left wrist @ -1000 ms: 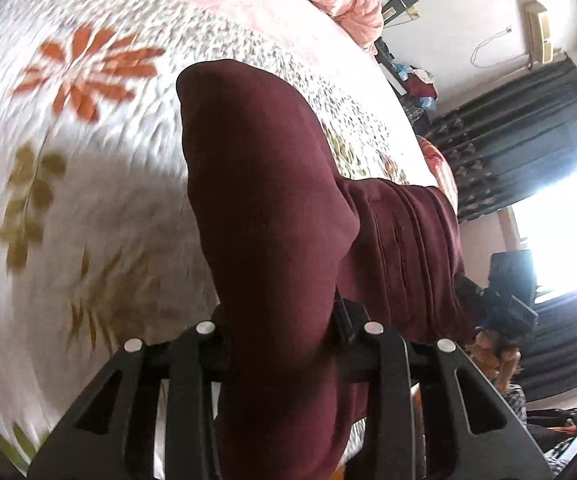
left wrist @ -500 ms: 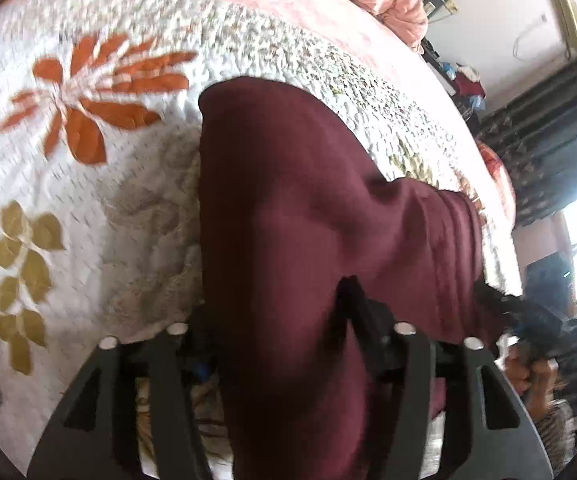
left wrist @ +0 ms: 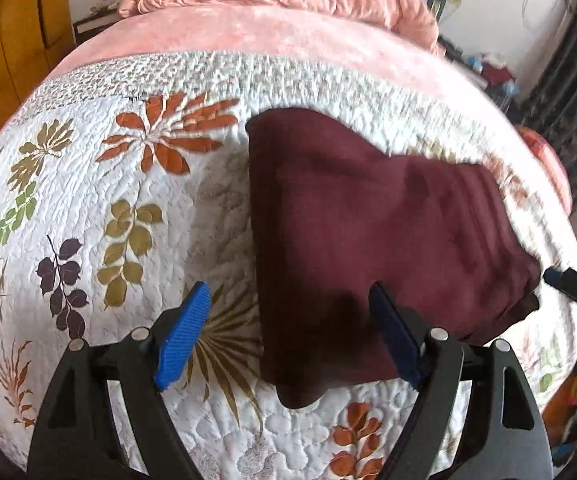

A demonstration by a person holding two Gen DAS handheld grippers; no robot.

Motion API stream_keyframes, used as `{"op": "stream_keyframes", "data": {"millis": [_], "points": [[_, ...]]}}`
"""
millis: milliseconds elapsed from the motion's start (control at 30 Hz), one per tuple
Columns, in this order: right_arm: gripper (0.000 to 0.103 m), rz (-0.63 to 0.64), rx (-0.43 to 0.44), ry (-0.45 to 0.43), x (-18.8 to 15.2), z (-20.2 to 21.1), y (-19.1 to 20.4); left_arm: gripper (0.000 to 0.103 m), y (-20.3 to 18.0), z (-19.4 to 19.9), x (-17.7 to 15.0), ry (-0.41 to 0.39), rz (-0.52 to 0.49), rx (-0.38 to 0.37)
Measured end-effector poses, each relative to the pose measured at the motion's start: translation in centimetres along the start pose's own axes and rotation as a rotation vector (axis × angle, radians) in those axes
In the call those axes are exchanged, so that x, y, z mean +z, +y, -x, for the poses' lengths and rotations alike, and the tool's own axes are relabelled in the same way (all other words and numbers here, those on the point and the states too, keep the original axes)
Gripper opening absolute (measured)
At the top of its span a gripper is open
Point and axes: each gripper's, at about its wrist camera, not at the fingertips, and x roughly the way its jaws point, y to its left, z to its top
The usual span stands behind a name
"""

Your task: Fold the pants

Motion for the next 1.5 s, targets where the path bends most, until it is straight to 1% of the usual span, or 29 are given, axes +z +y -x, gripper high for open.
{"op": "stream_keyframes", "data": {"millis": [33,100,133,200,300,367,433,500,533,567,600,700,800,867,1000,1167,1500], "points": [[0.057,-0.007,-0.034,0.022,-0.3,-0.8,-0.1,0.081,-0.2,-0.4,-0.4,0.01,-0.001,0.001],[0.054,-0.039,-0.058,0.049,-0.7,-1.8,-0.9,0.084,0.1,-1.1,-1.1,0.021,0.02,-0.004],[0.05,-0.048,-0.062,0.05,-1.1,-1.8,-1.3,0.085,0.3,-1.4,-1.1,0.035,0.036,-0.013],[0.049,-0.064,-0.059,0.05,-1.2,-1.8,-1.8,0.086,0.5,-1.6,-1.2,0.045,0.05,-0.017],[0.049,-0.076,-0.057,0.038,-0.7,-0.8,-1.4,0.085,0.1,-0.6,-1.0,0.037,0.028,0.012],[0.054,-0.079,-0.068,0.013,-0.3,0.1,-0.8,0.09,-0.6,1.1,-1.0,0.014,0.002,0.057],[0.063,-0.041,-0.129,-0.01,-0.7,1.5,0.6,0.095,-1.4,3.4,-1.3,-0.031,-0.027,0.103],[0.07,0.0,-0.203,-0.021,-1.1,2.4,1.9,0.099,-2.1,5.1,-1.7,-0.062,-0.054,0.119],[0.074,0.017,-0.252,-0.022,-1.6,2.9,2.8,0.099,-2.6,6.1,-2.0,-0.077,-0.071,0.132],[0.077,0.026,-0.281,-0.027,-1.8,3.2,3.4,0.099,-2.9,6.8,-2.4,-0.081,-0.076,0.139],[0.082,0.035,-0.31,-0.045,-2.3,3.7,4.1,0.099,-3.1,7.3,-2.6,-0.082,-0.078,0.14],[0.085,0.039,-0.344,-0.056,-3.2,4.5,5.6,0.099,-3.3,8.8,-3.3,-0.09,-0.07,0.134],[0.086,0.038,-0.355,-0.048,-3.8,4.7,6.3,0.099,-3.6,10.0,-4.0,-0.109,-0.073,0.149],[0.087,0.038,-0.357,-0.045,-4.0,4.9,6.6,0.099,-3.8,10.9,-4.4,-0.11,-0.074,0.144],[0.092,0.047,-0.354,-0.055,-4.4,5.8,7.7,0.099,-4.3,12.8,-5.4,-0.131,-0.086,0.136],[0.093,0.059,-0.361,-0.062,-4.9,7.1,9.0,0.099,-4.6,14.7,-6.7,-0.151,-0.084,0.123],[0.097,0.078,-0.349,-0.084,-5.8,8.7,11.8,0.099,-6.1,19.6,-8.3,-0.24,-0.122,0.13]]}}
